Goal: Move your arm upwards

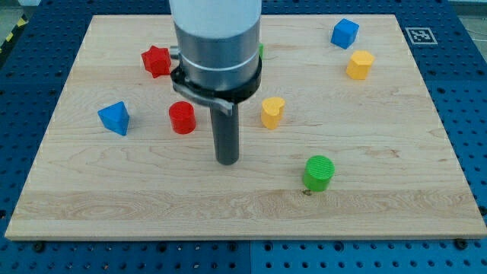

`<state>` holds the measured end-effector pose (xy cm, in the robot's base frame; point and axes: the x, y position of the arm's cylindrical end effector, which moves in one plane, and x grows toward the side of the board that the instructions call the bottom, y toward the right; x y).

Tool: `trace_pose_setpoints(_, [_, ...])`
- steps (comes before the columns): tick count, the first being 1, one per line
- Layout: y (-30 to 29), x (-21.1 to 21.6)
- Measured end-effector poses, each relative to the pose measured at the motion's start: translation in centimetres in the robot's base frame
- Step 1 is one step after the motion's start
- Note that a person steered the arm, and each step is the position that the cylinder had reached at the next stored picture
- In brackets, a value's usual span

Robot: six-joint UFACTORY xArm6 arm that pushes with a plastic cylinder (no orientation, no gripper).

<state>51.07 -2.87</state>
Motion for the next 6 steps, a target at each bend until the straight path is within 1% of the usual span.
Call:
trace_pose_setpoints(4, [0.0,-7.6])
trace_pose_setpoints(6, [0.0,-10.6])
